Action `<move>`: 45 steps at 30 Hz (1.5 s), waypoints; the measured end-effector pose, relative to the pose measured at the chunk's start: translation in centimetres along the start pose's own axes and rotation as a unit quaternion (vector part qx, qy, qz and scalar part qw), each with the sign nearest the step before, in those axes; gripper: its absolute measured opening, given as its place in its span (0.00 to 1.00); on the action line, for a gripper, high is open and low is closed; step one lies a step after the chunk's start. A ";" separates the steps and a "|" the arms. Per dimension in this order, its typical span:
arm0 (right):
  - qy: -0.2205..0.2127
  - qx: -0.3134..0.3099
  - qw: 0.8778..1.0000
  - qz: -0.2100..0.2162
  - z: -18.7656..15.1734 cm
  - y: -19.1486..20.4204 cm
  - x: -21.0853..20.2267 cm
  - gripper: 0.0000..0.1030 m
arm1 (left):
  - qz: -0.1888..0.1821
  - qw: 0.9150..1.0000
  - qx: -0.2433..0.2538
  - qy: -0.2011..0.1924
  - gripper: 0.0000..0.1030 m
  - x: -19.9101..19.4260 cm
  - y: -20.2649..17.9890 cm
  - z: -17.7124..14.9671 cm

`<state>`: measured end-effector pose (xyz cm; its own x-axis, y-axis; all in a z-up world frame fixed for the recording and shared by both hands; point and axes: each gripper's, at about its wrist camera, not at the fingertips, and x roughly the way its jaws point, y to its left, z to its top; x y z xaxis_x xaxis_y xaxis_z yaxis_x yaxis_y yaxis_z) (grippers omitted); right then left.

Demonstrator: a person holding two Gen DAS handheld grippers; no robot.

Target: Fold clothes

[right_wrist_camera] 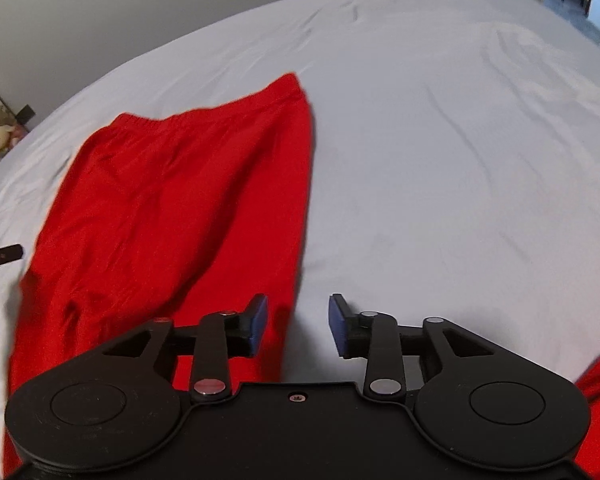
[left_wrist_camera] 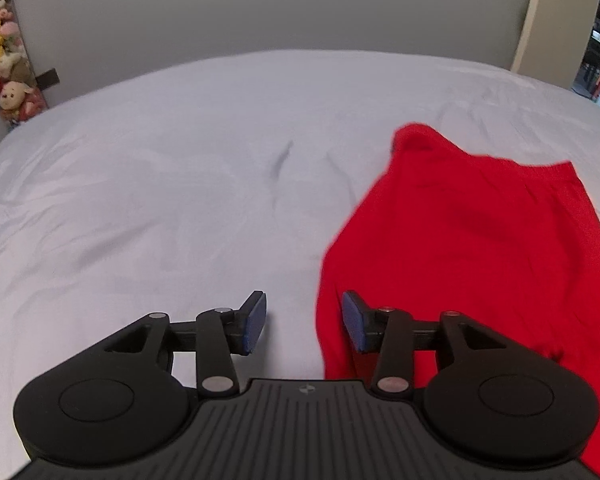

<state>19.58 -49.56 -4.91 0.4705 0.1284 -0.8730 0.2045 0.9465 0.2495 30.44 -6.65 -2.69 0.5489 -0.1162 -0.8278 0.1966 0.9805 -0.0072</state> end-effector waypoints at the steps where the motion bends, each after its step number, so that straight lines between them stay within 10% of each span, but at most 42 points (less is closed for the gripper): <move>1: 0.003 0.008 1.000 0.007 -0.4 -0.1 -0.2 0.32 | -0.006 1.000 0.002 0.003 0.40 -0.1 0.0 -0.4; 12: 0.037 0.051 0.997 0.051 -3.7 0.7 1.5 0.30 | -0.049 0.998 -0.035 0.036 0.42 0.1 1.1 -4.6; 14: 0.035 0.036 0.998 0.037 -3.8 1.4 1.9 0.06 | -0.045 0.998 -0.028 0.035 0.24 0.1 1.0 -4.8; 18: 0.030 0.025 0.999 0.013 -4.0 1.7 2.0 0.00 | -0.033 0.999 -0.014 0.031 0.02 -0.1 1.0 -4.8; 27: 0.018 -0.033 0.995 -0.090 -4.5 2.1 1.5 0.00 | 0.054 0.997 -0.018 0.048 0.00 -0.7 3.8 -5.1; 33: 0.015 0.016 0.995 -0.095 -5.2 0.7 0.4 0.21 | -0.001 0.997 -0.062 0.042 0.01 -2.2 5.8 -6.3; 45: 0.065 0.085 0.993 0.041 -12.5 -0.9 -2.0 0.21 | -0.087 0.990 -0.089 0.072 0.13 -6.7 9.0 -12.8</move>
<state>7.73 -46.97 -8.63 0.3784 0.2510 -0.8909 0.3181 0.8686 0.3798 18.13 4.98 -4.45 0.3959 -0.2754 -0.8760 0.1258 0.9612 -0.2453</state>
